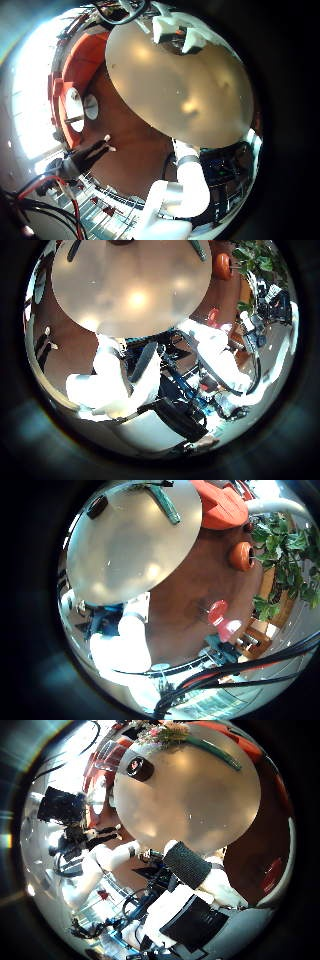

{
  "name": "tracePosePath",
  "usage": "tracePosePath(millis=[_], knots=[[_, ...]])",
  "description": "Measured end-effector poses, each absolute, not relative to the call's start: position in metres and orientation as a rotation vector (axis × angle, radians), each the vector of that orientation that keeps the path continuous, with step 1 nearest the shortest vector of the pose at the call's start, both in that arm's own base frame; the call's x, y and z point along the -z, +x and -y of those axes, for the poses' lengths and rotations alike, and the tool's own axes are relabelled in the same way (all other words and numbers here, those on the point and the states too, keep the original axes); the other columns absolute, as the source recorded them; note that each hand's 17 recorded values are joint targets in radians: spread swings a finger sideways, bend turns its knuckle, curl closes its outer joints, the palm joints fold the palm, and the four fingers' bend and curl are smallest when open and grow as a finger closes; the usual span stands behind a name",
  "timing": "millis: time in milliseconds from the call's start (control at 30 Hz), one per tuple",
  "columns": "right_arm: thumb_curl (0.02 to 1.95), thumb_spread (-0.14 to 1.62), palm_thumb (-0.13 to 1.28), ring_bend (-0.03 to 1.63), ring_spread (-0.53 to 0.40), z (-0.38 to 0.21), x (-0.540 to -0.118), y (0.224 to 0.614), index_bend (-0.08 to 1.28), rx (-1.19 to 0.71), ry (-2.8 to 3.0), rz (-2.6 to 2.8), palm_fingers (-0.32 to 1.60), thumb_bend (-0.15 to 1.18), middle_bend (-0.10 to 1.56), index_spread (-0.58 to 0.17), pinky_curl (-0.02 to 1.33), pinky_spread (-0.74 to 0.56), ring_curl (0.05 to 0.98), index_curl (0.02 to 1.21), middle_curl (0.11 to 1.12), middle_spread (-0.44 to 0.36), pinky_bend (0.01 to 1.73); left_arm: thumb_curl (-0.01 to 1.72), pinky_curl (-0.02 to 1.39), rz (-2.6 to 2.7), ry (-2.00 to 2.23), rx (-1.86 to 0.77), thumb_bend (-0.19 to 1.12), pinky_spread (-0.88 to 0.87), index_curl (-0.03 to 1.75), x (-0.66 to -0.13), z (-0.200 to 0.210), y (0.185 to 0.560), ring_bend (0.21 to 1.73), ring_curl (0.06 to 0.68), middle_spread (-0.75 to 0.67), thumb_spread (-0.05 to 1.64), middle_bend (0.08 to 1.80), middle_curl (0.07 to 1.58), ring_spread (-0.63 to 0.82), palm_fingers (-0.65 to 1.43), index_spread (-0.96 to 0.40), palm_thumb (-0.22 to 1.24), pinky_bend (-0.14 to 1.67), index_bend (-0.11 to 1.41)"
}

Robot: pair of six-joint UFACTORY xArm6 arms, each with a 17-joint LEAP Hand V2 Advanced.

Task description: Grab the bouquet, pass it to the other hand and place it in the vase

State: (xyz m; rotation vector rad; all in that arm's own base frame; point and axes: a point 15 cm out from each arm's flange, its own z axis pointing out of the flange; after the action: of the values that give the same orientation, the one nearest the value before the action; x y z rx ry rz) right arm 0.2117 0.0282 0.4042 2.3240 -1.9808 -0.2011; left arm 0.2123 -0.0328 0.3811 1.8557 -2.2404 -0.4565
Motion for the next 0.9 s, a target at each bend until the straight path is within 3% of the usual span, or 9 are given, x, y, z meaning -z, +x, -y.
tracePosePath(millis=[400, 667, 900], knots=[[0.31, 1.25, 0.46, 0.47, 0.067, -0.025, -0.401, 0.208, 0.17, 0.235, 2.297, 2.006, 0.36, -0.02, 0.23, -0.362, 0.2, 0.37, 0.23, 0.32, 0.37, -0.007, 0.43, 0.29, 0.37, 2.214, 1.841, 0.435, -0.02, 0.39, 0.39, -0.387, 0.031, 0.198, 0.58, 0.185, 0.22, 1.18, 0.19, 0.32, 0.38, 0.26, -0.07, 0.25, 0.23, 0.18], [0.32, 1.25, 0.46, 0.51, 0.036, 0.018, -0.404, 0.211, 0.16, 0.252, 2.127, 2.204, 0.41, -0.02, 0.25, -0.363, 0.2, 0.36, 0.235, 0.31, 0.37, -0.029, 0.44, 0.29, 0.37, 2.272, 1.755, 0.438, -0.02, 0.39, 0.39, -0.385, 0.046, 0.193, 0.59, 0.183, 0.23, 1.18, 0.18, 0.32, 0.38, 0.25, -0.07, 0.25, 0.25, 0.18], [0.32, 1.23, 0.44, 0.56, 0.015, 0.054, -0.416, 0.256, 0.15, 0.348, 1.981, 2.314, 0.42, -0.02, 0.27, -0.35, 0.2, 0.35, 0.241, 0.3, 0.38, -0.024, 0.48, 0.29, 0.37, 2.28, 1.819, 0.4, -0.02, 0.39, 0.39, -0.407, 0.037, 0.203, 0.6, 0.183, 0.23, 1.18, 0.18, 0.32, 0.38, 0.25, -0.07, 0.25, 0.26, 0.18]])
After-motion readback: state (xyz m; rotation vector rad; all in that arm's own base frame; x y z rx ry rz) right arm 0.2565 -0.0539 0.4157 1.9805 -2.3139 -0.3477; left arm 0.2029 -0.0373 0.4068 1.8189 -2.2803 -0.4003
